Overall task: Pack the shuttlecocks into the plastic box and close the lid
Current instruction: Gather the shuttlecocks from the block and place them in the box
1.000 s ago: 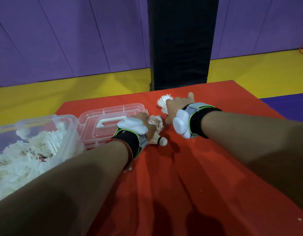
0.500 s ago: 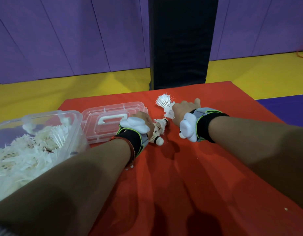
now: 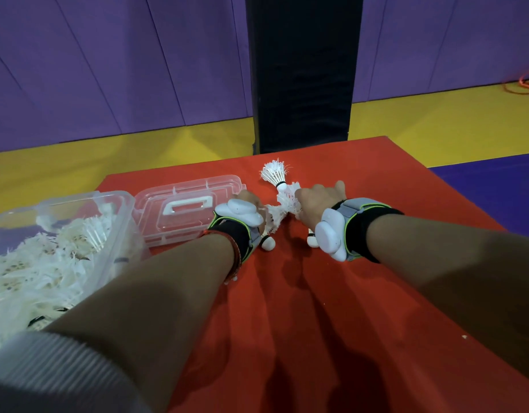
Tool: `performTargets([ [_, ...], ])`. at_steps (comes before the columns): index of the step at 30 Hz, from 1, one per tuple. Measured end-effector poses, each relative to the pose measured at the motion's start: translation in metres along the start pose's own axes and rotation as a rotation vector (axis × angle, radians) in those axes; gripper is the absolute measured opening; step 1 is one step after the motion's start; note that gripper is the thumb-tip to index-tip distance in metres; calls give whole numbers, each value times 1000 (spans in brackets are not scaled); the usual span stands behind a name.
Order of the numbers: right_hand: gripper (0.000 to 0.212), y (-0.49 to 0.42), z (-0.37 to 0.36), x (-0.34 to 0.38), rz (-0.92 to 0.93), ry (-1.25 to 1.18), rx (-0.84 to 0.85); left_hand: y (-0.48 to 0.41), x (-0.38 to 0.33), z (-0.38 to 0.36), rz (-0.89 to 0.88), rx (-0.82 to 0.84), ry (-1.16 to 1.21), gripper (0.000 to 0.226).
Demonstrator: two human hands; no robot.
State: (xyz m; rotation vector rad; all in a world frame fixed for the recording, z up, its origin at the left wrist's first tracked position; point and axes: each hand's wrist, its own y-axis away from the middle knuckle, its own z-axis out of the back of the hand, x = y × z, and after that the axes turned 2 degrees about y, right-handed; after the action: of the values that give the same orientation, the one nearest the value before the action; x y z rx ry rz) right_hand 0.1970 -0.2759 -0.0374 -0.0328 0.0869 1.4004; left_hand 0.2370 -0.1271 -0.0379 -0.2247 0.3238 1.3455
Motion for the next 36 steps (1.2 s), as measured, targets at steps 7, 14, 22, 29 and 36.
performTargets([
  [7,11,25,7,-2,-20,-70,-140,25,7,30,-45,-88,36,25],
  [14,14,62,53,4,26,-147,-331,61,-6,82,-37,-160,25,25],
  [22,13,101,100,31,94,-211,-485,108,0,140,42,-269,62,19],
  [29,9,123,130,70,121,-288,-539,146,27,185,76,-364,30,19],
  [36,10,148,152,125,80,-503,-524,177,73,214,111,-432,88,22],
])
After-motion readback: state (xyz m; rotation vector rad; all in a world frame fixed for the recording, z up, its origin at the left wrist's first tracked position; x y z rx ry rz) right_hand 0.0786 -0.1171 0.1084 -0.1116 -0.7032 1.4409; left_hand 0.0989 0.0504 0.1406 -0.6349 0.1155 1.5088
